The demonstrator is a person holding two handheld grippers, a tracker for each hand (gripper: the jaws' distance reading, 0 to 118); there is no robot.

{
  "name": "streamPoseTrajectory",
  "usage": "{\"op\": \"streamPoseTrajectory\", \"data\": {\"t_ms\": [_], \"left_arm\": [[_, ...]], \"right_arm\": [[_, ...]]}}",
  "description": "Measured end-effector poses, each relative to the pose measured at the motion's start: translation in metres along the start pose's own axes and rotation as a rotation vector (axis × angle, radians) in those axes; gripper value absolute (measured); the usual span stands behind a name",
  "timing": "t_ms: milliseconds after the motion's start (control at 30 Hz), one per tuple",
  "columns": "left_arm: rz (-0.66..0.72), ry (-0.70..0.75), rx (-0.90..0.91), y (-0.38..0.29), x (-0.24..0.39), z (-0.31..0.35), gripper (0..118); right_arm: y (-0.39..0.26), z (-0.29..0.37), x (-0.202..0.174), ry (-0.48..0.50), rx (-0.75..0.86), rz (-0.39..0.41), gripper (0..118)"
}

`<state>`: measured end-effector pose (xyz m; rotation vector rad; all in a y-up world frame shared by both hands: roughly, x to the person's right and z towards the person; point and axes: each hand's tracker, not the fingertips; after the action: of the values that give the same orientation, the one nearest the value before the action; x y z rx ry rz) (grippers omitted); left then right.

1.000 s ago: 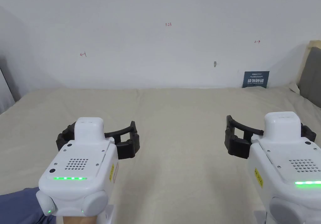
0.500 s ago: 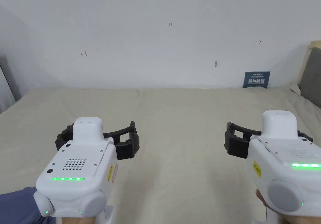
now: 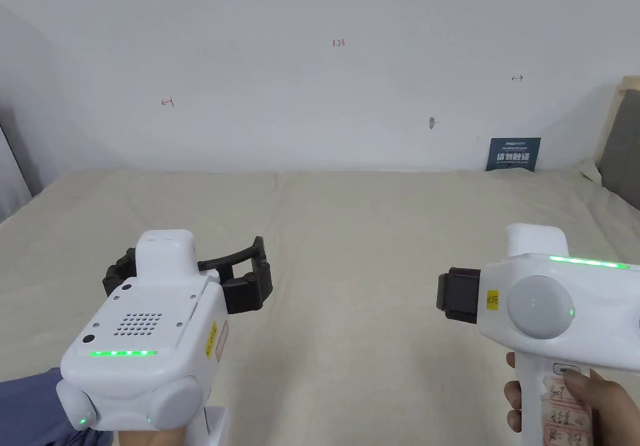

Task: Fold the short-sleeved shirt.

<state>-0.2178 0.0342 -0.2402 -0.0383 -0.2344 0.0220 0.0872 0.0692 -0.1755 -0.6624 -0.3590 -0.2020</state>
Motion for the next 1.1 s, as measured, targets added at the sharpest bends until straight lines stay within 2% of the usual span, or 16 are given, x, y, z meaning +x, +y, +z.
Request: {"op": "streamPoseTrajectory", "data": {"t_ms": [100,267,433,567,767,867,1100], "left_arm": [[0.001,0.001,0.0,0.0,-0.001,0.001,118],[-0.001,0.001,0.002,0.0,-0.002,0.001,118],[-0.001,0.001,0.008,0.001,-0.003,0.002,118],[-0.001,0.004,0.013,0.001,-0.004,0.003,118],[0.0,0.007,0.016,0.002,-0.004,0.004,118],[-0.003,0.01,0.025,0.002,-0.004,0.005,118],[-0.002,0.013,0.038,0.003,-0.005,0.005,118]], "right_arm": [[-0.001,0.001,0.002,0.027,0.04,-0.002,101],[0.001,-0.002,0.003,-0.005,0.04,0.013,101],[-0.002,-0.004,0.01,-0.026,0.053,-0.029,101],[-0.012,0.001,0.019,0.064,0.251,-0.03,101],[-0.032,0.01,0.022,0.054,0.549,-0.004,101],[-0.037,0.015,0.021,0.04,0.62,0.007,101],[-0.035,0.022,0.017,0.039,0.651,0.027,101]]}}
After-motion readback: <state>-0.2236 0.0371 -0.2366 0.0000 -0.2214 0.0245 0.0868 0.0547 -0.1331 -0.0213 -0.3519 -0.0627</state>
